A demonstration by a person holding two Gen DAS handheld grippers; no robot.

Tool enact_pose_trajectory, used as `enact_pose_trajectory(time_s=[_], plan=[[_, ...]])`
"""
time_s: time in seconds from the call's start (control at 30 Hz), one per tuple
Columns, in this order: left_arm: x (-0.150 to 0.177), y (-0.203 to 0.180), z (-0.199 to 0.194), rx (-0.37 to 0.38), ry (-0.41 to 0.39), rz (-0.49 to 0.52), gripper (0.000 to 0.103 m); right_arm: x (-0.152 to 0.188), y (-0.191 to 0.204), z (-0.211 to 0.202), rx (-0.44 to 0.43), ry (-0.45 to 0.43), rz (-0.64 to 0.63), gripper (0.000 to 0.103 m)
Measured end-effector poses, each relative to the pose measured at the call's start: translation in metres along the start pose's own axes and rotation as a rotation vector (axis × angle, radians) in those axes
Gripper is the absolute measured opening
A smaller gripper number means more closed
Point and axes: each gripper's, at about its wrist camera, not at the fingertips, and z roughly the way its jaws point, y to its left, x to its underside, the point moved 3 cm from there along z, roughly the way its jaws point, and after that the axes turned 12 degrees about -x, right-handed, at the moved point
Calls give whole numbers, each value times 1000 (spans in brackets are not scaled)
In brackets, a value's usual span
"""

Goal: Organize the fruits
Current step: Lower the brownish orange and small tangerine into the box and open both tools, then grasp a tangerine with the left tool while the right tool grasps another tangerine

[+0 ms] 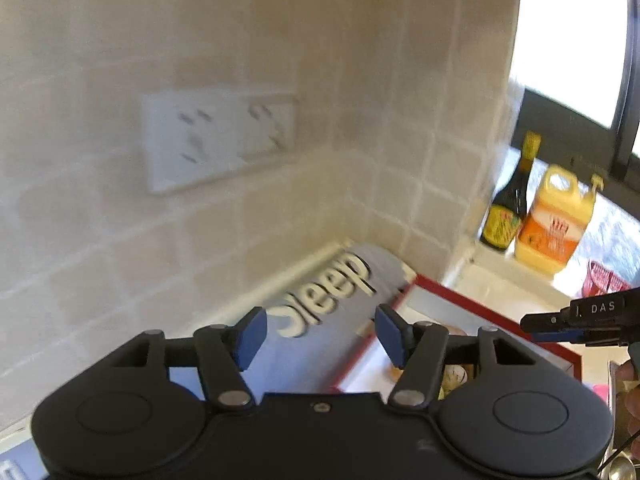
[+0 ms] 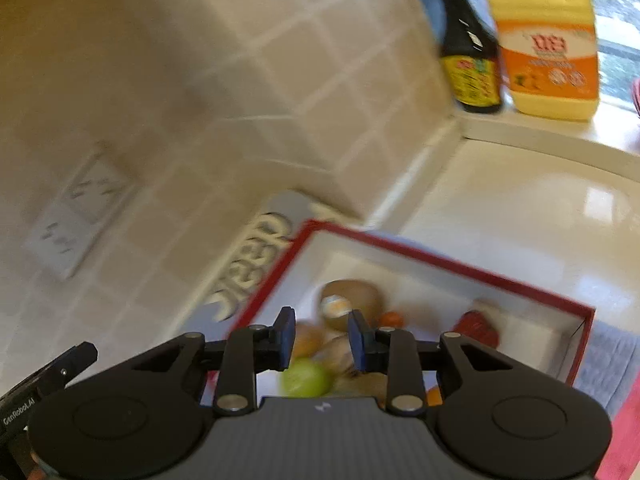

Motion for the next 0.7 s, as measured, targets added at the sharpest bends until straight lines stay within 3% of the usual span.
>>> enact_pose_trajectory(time_s=[0.2, 0.37, 0.53, 0.7], plan=[[21, 32, -62, -41, -65, -12, 77, 31, 62, -18, -84, 31, -98, 40], [54, 42, -81, -58, -40, 26, 78, 69, 97, -7, -112, 93, -154, 43], [91, 43, -66, 3, 58, 57, 78, 108, 106, 13, -77, 145, -153, 44], [126, 27, -32, 110, 137, 115, 78, 141, 89, 31, 33, 145, -121, 44]])
